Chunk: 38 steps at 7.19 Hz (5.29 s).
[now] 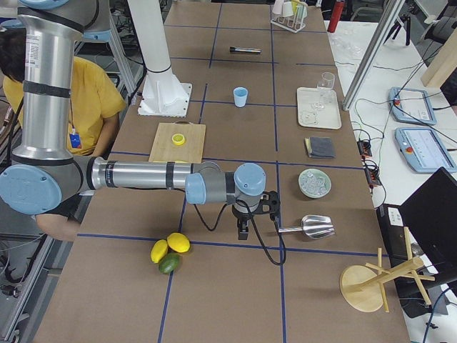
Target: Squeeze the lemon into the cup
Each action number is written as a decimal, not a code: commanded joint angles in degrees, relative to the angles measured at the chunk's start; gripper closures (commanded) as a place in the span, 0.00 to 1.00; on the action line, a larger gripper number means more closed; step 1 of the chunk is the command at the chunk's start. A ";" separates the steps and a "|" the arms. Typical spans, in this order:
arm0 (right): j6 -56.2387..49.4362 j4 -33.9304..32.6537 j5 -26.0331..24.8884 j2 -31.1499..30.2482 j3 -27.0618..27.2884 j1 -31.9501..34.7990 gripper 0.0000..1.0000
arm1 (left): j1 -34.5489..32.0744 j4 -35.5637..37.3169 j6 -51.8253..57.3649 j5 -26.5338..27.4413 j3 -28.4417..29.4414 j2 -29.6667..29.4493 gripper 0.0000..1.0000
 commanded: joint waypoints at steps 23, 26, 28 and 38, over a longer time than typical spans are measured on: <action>91.88 10.32 -53.94 -1.53 31.02 -86.40 0.01 | -0.48 -3.80 -0.20 -0.60 -0.44 0.64 0.00; 92.41 10.23 -53.94 -2.15 29.88 -86.48 0.05 | -0.57 -3.80 -0.03 -1.64 -0.53 0.90 0.00; 92.50 10.23 -53.76 -2.15 29.62 -86.48 0.08 | -0.57 -3.89 0.06 -3.32 -0.52 2.04 0.00; 94.43 10.67 -52.35 -1.63 28.12 -86.66 0.39 | -1.53 -3.89 0.15 -3.41 -1.14 2.31 0.00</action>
